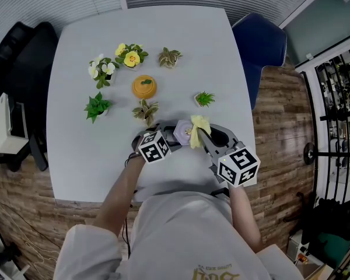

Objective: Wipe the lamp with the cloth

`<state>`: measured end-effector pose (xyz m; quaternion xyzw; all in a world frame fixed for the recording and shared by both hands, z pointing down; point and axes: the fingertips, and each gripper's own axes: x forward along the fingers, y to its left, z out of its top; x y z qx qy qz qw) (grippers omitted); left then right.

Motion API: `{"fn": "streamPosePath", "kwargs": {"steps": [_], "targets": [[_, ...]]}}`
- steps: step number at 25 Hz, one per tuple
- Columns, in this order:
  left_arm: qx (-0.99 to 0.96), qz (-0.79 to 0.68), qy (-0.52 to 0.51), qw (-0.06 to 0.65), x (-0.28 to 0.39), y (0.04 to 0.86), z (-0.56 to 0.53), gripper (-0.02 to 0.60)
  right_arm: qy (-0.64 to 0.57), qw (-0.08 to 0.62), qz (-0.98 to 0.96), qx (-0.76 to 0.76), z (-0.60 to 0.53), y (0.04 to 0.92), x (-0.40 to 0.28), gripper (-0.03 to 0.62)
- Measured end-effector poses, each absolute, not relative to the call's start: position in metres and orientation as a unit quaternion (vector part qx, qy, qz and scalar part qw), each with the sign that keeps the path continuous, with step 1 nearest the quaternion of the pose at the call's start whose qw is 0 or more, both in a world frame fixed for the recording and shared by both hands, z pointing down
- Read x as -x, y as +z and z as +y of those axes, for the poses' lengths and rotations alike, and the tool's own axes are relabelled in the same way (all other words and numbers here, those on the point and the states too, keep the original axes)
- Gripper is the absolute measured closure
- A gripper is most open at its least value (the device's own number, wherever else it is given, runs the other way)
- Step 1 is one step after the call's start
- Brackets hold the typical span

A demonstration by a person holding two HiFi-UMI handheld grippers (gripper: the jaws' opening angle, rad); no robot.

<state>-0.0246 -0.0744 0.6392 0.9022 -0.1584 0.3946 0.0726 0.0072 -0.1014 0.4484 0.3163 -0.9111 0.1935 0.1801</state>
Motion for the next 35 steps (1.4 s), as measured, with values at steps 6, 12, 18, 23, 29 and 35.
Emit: {"fn": "streamPosePath", "kwargs": {"steps": [6,12,18,23,29,35], "targets": [[-0.902,-0.158,0.395,0.073,0.026,0.64,-0.075,0.278,0.211,0.183,-0.909,-0.311,-0.109,0.45,-0.005,0.531],[-0.902,-0.158,0.395,0.073,0.025,0.64,-0.075,0.278,0.221,0.19,-0.909,-0.299,-0.115,0.451,0.0,0.531],[-0.902,-0.157,0.396,0.076,0.025,0.639,-0.075,0.278,0.224,0.196,-0.908,-0.296,-0.12,0.45,0.004,0.531],[-0.901,-0.157,0.397,0.077,0.026,0.64,-0.075,0.279,0.221,0.201,-0.909,-0.292,-0.123,0.451,0.007,0.531],[-0.901,-0.157,0.396,0.077,0.025,0.639,-0.076,0.279,0.217,0.208,-0.91,-0.287,-0.126,0.449,0.012,0.531],[-0.901,-0.156,0.397,0.078,0.025,0.64,-0.076,0.279,0.214,0.216,-0.91,-0.281,-0.129,0.45,0.018,0.531]]}}
